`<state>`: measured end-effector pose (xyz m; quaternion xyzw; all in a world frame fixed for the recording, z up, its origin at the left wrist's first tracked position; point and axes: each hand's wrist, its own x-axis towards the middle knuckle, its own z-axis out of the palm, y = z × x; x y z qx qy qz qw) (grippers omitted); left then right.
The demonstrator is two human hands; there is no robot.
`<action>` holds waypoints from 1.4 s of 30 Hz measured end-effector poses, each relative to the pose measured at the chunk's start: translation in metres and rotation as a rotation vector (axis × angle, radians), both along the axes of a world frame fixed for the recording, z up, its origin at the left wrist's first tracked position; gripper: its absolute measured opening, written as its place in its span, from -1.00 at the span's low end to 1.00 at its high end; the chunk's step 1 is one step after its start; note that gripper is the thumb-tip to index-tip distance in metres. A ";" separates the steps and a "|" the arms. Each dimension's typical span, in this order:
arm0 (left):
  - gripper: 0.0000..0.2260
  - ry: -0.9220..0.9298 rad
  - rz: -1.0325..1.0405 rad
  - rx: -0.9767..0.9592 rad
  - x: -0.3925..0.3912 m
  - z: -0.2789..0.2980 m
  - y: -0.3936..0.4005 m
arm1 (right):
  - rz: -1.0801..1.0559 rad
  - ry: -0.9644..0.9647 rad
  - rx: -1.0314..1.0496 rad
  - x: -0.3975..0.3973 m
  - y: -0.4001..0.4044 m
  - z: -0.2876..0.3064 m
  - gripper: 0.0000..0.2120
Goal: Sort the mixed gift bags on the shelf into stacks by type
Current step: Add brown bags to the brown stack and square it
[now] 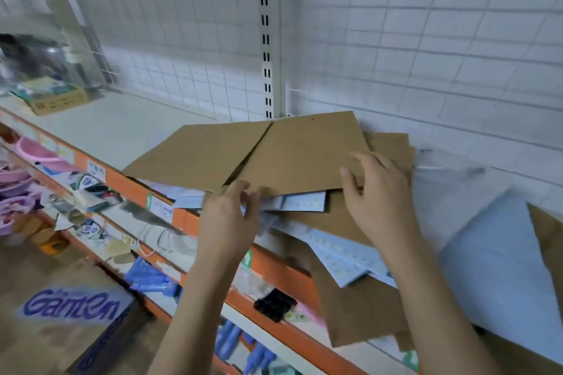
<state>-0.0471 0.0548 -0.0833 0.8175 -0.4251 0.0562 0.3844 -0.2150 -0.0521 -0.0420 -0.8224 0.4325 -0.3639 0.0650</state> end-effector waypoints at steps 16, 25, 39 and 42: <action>-0.58 -0.014 -0.039 0.397 0.254 -0.008 -0.049 | -0.197 0.178 0.144 0.147 0.003 -0.013 -0.64; 0.13 0.168 0.113 0.640 0.287 -0.017 -0.066 | -0.255 0.230 0.183 0.152 0.004 -0.019 -0.62; -0.17 0.340 0.100 0.224 0.264 -0.003 -0.062 | -0.281 0.332 0.244 0.132 -0.013 0.003 -0.57; -0.24 0.340 0.083 0.068 0.250 0.004 -0.058 | -0.310 0.363 0.302 0.113 -0.030 0.010 -0.50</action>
